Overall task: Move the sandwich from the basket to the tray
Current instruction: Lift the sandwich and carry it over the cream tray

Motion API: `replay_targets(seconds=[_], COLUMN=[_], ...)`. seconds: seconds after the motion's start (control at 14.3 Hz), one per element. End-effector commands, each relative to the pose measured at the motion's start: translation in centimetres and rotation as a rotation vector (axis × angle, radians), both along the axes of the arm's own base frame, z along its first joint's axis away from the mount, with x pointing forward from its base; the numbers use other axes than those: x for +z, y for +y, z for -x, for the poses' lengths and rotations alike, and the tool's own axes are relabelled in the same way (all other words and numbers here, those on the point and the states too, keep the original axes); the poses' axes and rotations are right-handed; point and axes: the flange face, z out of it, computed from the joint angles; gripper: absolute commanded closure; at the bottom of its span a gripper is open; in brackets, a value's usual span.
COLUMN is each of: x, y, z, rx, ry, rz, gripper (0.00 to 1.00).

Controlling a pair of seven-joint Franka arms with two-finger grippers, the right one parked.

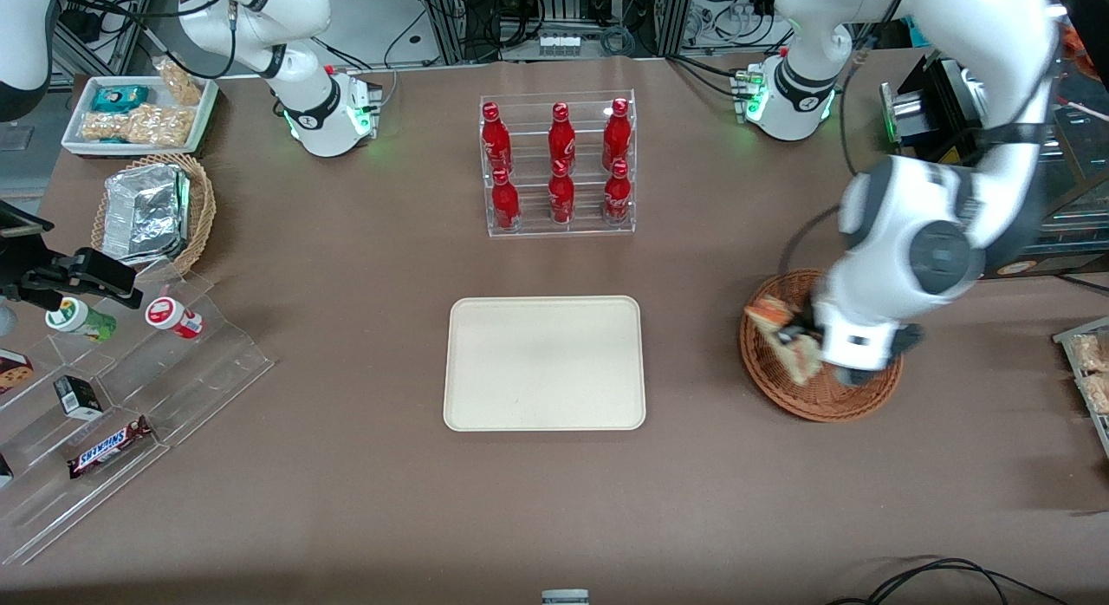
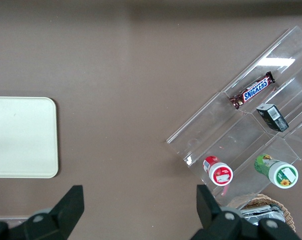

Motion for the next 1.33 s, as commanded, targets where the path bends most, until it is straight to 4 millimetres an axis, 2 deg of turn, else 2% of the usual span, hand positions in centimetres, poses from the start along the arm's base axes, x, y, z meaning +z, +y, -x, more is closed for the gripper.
replay_targets(seconds=[0.0, 0.14, 0.21, 0.35, 0.42, 0.63, 0.77, 0.91, 0.98, 1.05, 1.12, 1.26], x=[-2.6, -4.3, -4.4, -5.8, -7.0, -9.2, -11.1, -12.6, -12.8, -12.7, -12.7, -12.5], y=[-8.5, -10.8, -13.5, -18.9, -21.4, -26.1, -27.6, -28.2, -28.8, -29.8, -30.2, -30.2], z=[2.8, 2.6, 2.6, 2.9, 3.6, 2.1, 2.0, 1.0, 1.0, 1.8, 2.1, 2.0], rx=[-0.182, -0.304, -0.361, -0.375, -0.376, -0.391, -0.372, -0.372, -0.374, -0.387, -0.389, -0.367], ry=[0.029, 0.048, 0.041, 0.034, 0.042, -0.011, -0.038, -0.075, -0.098, -0.109, -0.113, -0.116], rz=[-0.023, 0.011, 0.040, 0.053, 0.054, 0.054, 0.017, 0.044, 0.062, 0.068, 0.070, 0.071], gripper=[0.98, 0.96, 0.96, 0.95, 0.93, 0.88, 0.86, 0.86, 0.86, 0.82, 0.68, 0.63])
